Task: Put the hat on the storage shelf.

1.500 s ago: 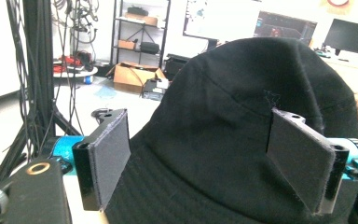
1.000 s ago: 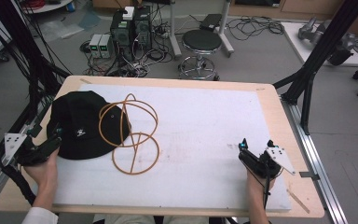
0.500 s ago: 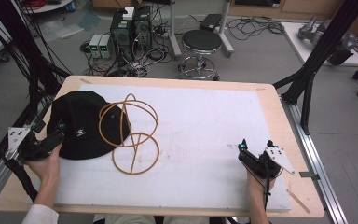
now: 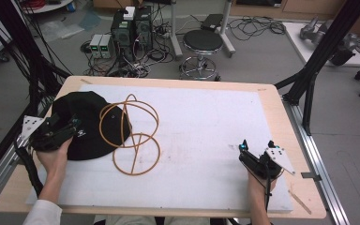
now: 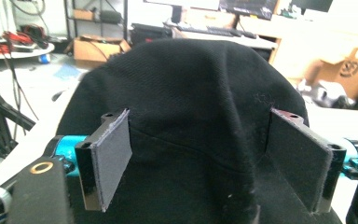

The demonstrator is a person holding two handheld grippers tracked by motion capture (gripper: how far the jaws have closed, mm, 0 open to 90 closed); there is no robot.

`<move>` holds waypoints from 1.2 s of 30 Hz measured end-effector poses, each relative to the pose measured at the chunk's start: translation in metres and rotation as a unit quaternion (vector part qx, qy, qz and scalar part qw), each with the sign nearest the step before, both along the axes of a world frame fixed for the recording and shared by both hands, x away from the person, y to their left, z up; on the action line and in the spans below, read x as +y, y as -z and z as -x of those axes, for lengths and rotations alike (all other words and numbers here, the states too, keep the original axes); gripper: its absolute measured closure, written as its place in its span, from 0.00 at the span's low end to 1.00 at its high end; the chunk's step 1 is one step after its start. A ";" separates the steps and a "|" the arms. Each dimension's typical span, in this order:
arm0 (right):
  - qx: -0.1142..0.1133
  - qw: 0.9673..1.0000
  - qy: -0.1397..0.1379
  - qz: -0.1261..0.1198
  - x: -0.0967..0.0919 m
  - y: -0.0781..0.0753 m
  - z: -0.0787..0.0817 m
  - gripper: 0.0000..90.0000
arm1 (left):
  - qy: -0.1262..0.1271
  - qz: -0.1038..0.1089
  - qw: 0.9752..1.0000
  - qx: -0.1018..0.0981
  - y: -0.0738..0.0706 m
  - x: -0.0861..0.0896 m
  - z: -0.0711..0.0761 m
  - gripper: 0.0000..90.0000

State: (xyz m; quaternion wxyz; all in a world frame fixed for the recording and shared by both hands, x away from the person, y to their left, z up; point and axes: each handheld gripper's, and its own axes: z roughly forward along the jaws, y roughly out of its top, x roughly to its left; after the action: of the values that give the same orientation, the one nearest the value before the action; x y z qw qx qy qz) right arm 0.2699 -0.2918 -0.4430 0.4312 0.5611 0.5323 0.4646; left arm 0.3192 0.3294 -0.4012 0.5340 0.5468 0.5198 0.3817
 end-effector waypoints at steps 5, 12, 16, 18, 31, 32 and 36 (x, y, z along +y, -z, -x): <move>-0.003 1.000 -0.001 0.006 0.000 0.000 -0.001 0.08 | 0.007 -0.016 1.000 0.018 0.001 -0.009 -0.010 0.26; -0.003 1.000 -0.002 0.009 0.000 0.000 -0.001 0.08 | 0.010 -0.026 0.999 0.033 0.004 -0.016 -0.016 0.34; -0.002 1.000 -0.003 0.008 0.000 0.000 -0.001 0.08 | 0.000 -0.030 0.999 0.034 0.004 -0.019 -0.018 0.40; 0.000 1.000 -0.003 0.003 0.001 0.000 -0.001 0.08 | -0.002 -0.031 0.999 0.035 0.005 -0.019 -0.018 0.43; -0.005 1.000 -0.009 0.003 0.000 -0.001 -0.001 0.08 | 0.003 0.004 0.998 0.065 0.008 -0.011 -0.022 0.88; -0.006 1.000 -0.009 0.004 0.000 -0.001 -0.001 0.08 | 0.003 0.004 0.998 0.065 0.008 -0.011 -0.022 0.91; -0.006 1.000 -0.011 0.004 0.001 -0.001 -0.001 0.08 | 0.001 -0.003 0.998 0.068 0.008 -0.012 -0.022 0.95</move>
State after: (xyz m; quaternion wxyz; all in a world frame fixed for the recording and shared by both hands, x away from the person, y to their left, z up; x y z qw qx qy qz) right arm 0.2709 -0.2905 -0.4421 0.4316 0.5502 0.5380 0.4707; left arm 0.3411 0.3169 -0.4096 0.4967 0.5733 0.5531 0.3446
